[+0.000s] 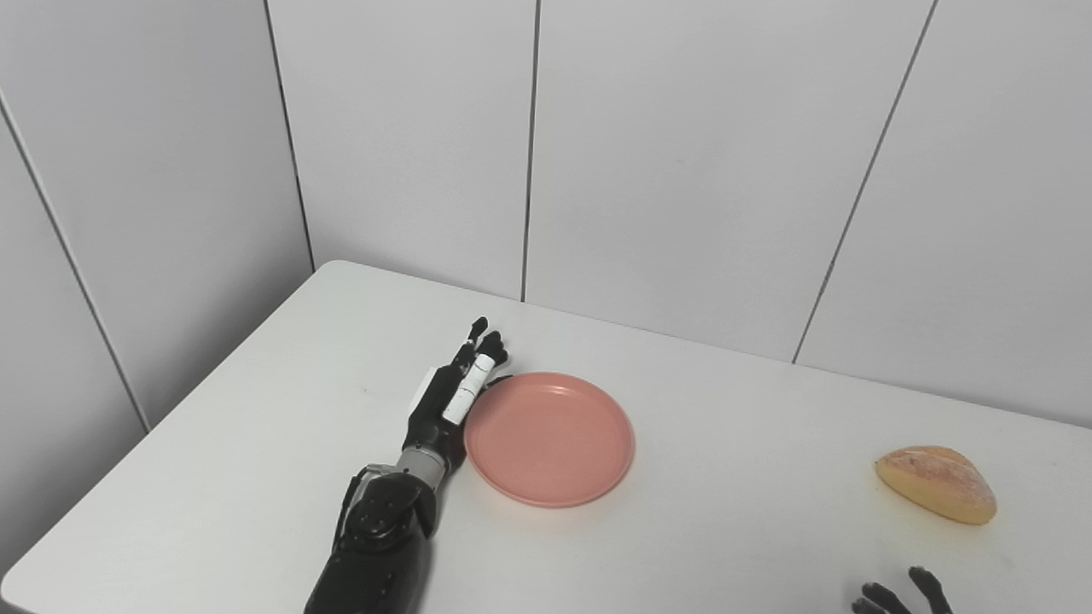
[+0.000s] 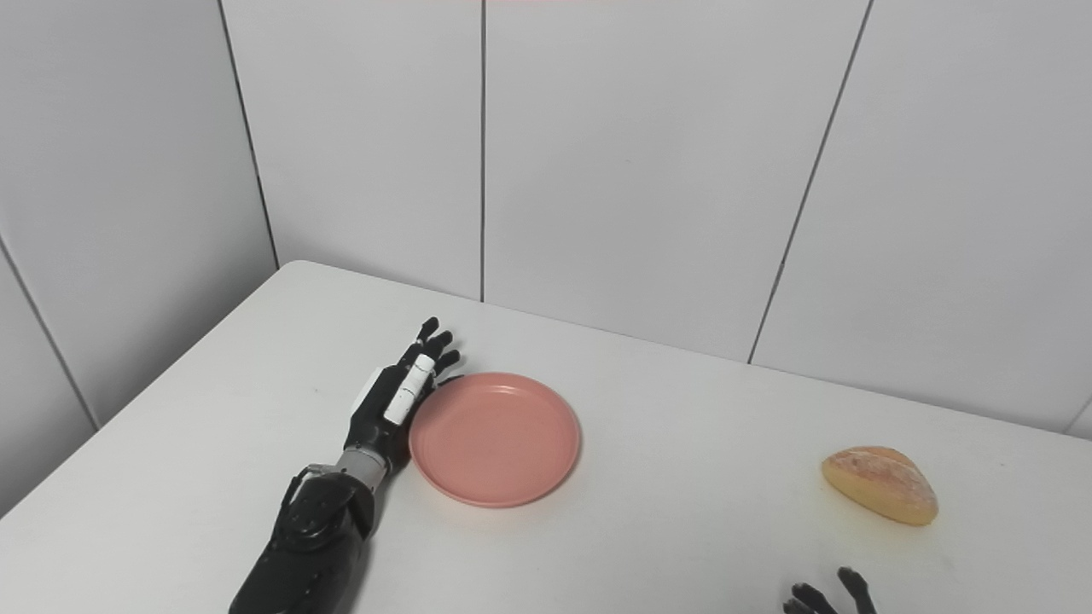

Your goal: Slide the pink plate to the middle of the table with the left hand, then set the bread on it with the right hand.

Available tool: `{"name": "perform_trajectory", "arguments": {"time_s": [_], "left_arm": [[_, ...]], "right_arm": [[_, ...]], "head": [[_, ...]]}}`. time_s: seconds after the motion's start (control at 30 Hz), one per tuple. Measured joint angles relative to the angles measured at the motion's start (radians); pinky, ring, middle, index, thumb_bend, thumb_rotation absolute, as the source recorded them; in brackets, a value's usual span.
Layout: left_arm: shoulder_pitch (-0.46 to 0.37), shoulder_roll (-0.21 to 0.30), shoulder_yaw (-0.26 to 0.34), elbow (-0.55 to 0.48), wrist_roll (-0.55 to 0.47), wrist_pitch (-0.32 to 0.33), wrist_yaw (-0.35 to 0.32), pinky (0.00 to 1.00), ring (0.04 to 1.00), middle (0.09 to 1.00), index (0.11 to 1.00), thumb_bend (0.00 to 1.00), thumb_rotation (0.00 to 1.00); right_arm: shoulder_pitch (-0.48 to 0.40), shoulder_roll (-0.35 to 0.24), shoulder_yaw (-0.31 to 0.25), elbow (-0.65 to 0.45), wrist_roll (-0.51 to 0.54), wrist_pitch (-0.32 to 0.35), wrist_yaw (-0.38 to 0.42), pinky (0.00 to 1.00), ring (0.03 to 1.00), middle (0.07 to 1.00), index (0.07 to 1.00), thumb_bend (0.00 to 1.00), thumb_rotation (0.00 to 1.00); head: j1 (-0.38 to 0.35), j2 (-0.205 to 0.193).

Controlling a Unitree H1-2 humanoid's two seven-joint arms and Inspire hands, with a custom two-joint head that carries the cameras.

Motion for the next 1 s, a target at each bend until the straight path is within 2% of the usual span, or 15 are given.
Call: {"name": "perform_trajectory", "arguments": {"time_s": [0.2,0.27,0.3,0.33,0.4,0.53,0.63,0.73,1.0], "left_arm": [[0.01,-0.007,-0.007,-0.017,0.017,0.017,0.011,0.83,0.923,0.984,1.0,0.95,0.8],[0.012,-0.007,-0.007,-0.022,0.017,0.026,0.011,0.84,0.926,0.989,1.0,0.96,0.8],[0.015,-0.007,-0.005,-0.027,0.017,0.029,0.011,0.85,0.929,0.992,1.0,0.97,0.8],[0.017,-0.007,-0.004,-0.031,0.017,0.031,0.011,0.86,0.93,0.994,1.0,0.96,0.8],[0.019,-0.007,-0.001,-0.036,0.016,0.034,0.011,0.85,0.923,0.99,1.0,0.96,0.8],[0.028,-0.013,0.0,-0.055,0.016,0.042,0.011,0.82,0.923,0.998,1.0,0.98,0.81],[0.041,-0.025,0.0,-0.08,0.015,0.053,0.011,0.85,0.933,0.998,1.0,0.99,0.8],[0.043,-0.042,0.0,-0.085,0.012,0.058,0.012,0.88,0.941,1.0,1.0,0.98,0.81],[0.043,-0.047,-0.018,-0.085,0.018,0.059,0.012,0.89,0.956,1.0,1.0,0.98,0.83]], "right_arm": [[0.009,0.019,0.01,-0.017,-0.028,0.013,-0.015,0.76,0.757,0.756,0.888,0.82,0.87],[0.009,0.029,0.015,-0.02,-0.04,0.016,-0.024,0.75,0.75,0.749,0.878,0.82,0.86],[0.009,0.037,0.019,-0.021,-0.045,0.019,-0.029,0.75,0.745,0.744,0.872,0.82,0.86],[0.009,0.042,0.024,-0.022,-0.053,0.02,-0.033,0.74,0.742,0.742,0.87,0.82,0.86],[0.009,0.053,0.033,-0.025,-0.07,0.024,-0.042,0.74,0.741,0.744,0.875,0.84,0.85],[0.008,0.085,0.063,-0.036,-0.108,0.047,-0.057,0.74,0.748,0.752,0.877,0.84,0.85],[0.008,0.102,0.074,-0.038,-0.118,0.052,-0.063,0.75,0.752,0.756,0.88,0.84,0.86],[0.007,0.106,0.081,-0.041,-0.131,0.062,-0.066,0.75,0.754,0.753,0.885,0.84,0.87],[0.007,0.115,0.09,-0.044,-0.148,0.068,-0.073,0.77,0.759,0.755,0.893,0.84,0.86]], "head": [[-0.058,0.018],[-0.145,0.037],[-0.146,0.037],[-0.182,0.043],[-0.207,0.048],[-0.233,0.057],[-0.247,0.061],[-0.261,0.063],[-0.315,0.065]]}}
